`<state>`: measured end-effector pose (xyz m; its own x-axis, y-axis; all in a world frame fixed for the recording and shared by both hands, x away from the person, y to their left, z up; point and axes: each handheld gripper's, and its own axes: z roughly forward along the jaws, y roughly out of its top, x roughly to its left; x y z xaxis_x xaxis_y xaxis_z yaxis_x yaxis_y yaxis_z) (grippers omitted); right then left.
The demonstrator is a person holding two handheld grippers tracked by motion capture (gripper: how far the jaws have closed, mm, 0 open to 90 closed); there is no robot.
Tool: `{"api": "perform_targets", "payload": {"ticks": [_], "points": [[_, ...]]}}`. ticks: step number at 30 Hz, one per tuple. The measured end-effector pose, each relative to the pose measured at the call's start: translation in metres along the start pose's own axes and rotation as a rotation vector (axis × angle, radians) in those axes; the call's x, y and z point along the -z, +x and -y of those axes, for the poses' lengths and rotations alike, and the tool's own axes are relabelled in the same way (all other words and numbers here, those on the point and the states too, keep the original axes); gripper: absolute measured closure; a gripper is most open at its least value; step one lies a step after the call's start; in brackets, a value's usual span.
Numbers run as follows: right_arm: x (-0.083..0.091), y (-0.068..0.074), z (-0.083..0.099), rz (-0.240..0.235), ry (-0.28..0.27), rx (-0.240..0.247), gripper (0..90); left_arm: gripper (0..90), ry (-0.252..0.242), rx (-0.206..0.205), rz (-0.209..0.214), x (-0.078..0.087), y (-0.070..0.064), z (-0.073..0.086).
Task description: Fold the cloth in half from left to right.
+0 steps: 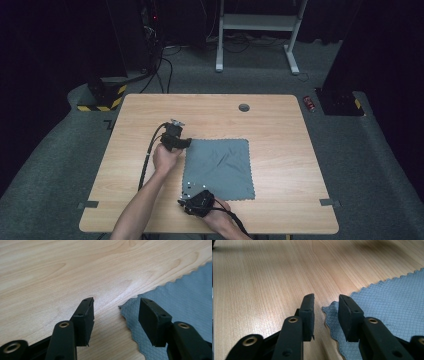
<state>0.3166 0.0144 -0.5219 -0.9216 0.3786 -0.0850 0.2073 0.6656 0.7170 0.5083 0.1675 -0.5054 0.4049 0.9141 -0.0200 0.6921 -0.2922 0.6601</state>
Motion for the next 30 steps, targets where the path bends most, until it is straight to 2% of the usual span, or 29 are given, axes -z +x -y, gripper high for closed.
{"api": "perform_targets", "payload": {"ticks": [4, 9, 10, 11, 14, 18, 20, 26, 30], "points": [[0.000, 0.002, 0.000, -0.007, 0.003, 0.002, 73.3, 47.1, 0.010, 0.006, -0.004, -0.007, 0.000, 0.001], [0.000, 0.001, 0.000, -0.001, 0.003, -0.005, 78.8, 49.2, 0.013, -0.027, -0.011, -0.010, -0.005, -0.003], [0.000, 0.001, 0.000, 0.003, 0.003, -0.004, 81.0, 51.7, 0.013, -0.040, -0.005, -0.010, -0.005, -0.004], [0.000, 0.001, 0.000, 0.016, 0.007, 0.003, 84.3, 58.6, 0.008, -0.038, 0.017, -0.010, -0.005, -0.003], [0.000, 0.003, -0.001, 0.035, 0.013, 0.013, 87.9, 68.2, 0.015, -0.063, 0.033, -0.009, -0.008, -0.004], [0.000, 0.003, -0.001, 0.042, 0.012, 0.011, 89.3, 84.4, 0.036, -0.094, 0.059, -0.010, -0.013, -0.008], [0.000, 0.002, -0.001, 0.041, 0.010, 0.015, 89.5, 88.6, 0.035, -0.104, 0.063, -0.010, -0.014, -0.008], [0.010, 0.000, -0.002, 0.043, -0.017, -0.001, 90.0, 89.5, 0.027, -0.049, 0.113, -0.007, -0.005, -0.009], [0.016, -0.002, -0.005, 0.037, -0.034, -0.014, 90.0, 89.5, 0.013, -0.037, 0.141, 0.000, -0.001, -0.014]]}}
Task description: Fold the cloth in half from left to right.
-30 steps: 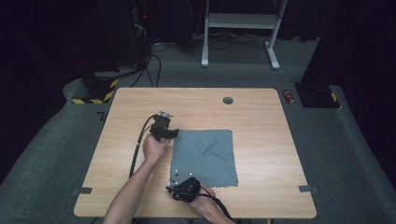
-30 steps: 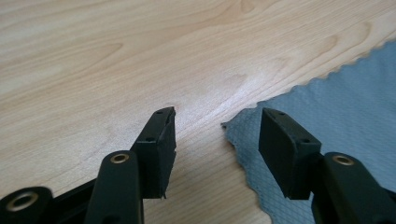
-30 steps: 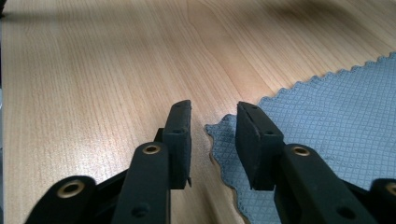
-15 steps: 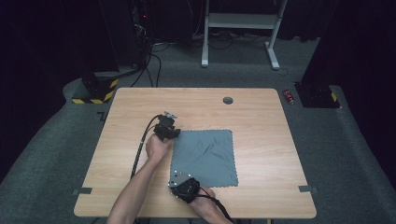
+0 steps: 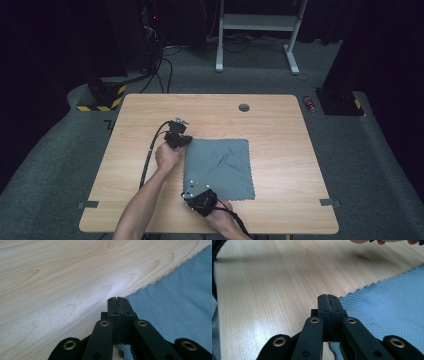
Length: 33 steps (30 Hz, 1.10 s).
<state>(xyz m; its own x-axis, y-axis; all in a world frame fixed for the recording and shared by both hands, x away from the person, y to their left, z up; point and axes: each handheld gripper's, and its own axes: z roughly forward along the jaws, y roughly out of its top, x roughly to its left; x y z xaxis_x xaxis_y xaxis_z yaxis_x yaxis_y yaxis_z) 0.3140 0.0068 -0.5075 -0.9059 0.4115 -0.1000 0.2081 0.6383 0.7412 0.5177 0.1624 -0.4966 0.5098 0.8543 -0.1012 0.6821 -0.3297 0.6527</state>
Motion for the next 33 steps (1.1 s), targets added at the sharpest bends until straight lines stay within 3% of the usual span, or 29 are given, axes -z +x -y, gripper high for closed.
{"api": "perform_targets", "payload": {"ticks": [6, 14, 21, 27, 33], "points": [[0.005, 0.000, -0.007, 0.000, -0.018, 0.003, 90.0, 89.5, -0.041, 0.007, 0.035, 0.011, 0.001, -0.010], [0.005, 0.000, -0.021, -0.024, -0.037, 0.008, 90.0, 89.6, -0.057, 0.039, 0.036, 0.028, 0.017, -0.007], [0.009, 0.003, -0.031, -0.056, -0.090, 0.002, 90.0, 89.4, -0.081, 0.049, 0.024, 0.051, 0.026, -0.006], [0.021, -0.002, -0.022, -0.036, -0.113, -0.031, 90.0, 89.3, -0.073, 0.039, 0.020, 0.043, 0.017, -0.008], [0.039, -0.014, 0.006, 0.017, -0.111, -0.098, 90.0, 89.3, -0.057, 0.015, 0.054, 0.019, -0.005, -0.017]]}}
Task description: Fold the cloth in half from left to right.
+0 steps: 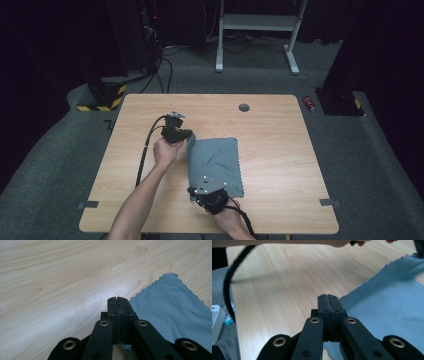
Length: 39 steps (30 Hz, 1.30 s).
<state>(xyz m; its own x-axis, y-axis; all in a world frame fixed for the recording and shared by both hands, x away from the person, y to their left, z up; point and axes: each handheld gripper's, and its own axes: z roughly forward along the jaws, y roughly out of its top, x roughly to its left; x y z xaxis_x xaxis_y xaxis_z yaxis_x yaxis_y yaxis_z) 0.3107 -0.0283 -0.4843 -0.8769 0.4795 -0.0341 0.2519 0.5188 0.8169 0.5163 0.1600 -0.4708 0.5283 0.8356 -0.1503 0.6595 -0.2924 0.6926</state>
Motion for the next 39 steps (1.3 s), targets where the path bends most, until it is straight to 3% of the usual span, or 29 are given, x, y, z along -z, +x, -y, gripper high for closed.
{"api": "perform_targets", "payload": {"ticks": [10, 16, 31, 39], "points": [[0.026, -0.021, 0.035, 0.072, 0.000, -0.104, 90.0, 89.3, 0.018, -0.016, 0.032, -0.027, -0.024, -0.013], [0.041, -0.029, 0.051, 0.095, -0.016, -0.143, 90.0, 89.2, 0.018, -0.043, 0.041, -0.031, -0.038, -0.023], [0.064, -0.039, 0.076, 0.162, -0.016, -0.190, 90.0, 89.2, 0.045, -0.083, 0.074, -0.060, -0.072, -0.037], [0.072, -0.042, 0.084, 0.188, -0.014, -0.210, 90.0, 89.2, 0.059, -0.099, 0.078, -0.069, -0.081, -0.040]]}}
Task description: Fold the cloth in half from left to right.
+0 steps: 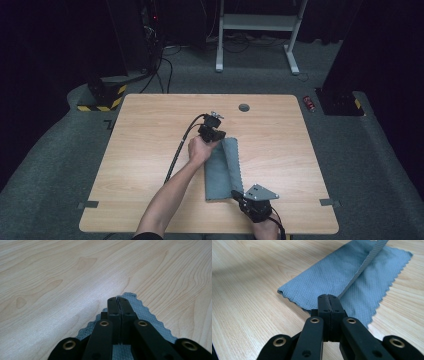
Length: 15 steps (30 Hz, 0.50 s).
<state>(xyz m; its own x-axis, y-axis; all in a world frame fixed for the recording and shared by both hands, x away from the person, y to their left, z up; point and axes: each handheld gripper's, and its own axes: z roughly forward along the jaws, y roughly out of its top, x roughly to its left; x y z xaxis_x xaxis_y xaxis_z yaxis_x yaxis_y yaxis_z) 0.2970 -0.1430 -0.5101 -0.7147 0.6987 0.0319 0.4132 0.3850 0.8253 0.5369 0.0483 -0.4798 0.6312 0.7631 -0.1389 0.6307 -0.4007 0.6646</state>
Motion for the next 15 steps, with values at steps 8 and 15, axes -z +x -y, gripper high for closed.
{"api": "perform_targets", "payload": {"ticks": [8, 15], "points": [[0.004, -0.005, 0.003, 0.018, 0.011, -0.015, 90.0, 89.2, 0.000, 0.002, 0.004, -0.009, -0.005, -0.003], [0.007, -0.009, 0.009, 0.030, 0.037, -0.028, 90.0, 89.1, 0.007, -0.022, 0.005, -0.016, -0.015, -0.007]]}}
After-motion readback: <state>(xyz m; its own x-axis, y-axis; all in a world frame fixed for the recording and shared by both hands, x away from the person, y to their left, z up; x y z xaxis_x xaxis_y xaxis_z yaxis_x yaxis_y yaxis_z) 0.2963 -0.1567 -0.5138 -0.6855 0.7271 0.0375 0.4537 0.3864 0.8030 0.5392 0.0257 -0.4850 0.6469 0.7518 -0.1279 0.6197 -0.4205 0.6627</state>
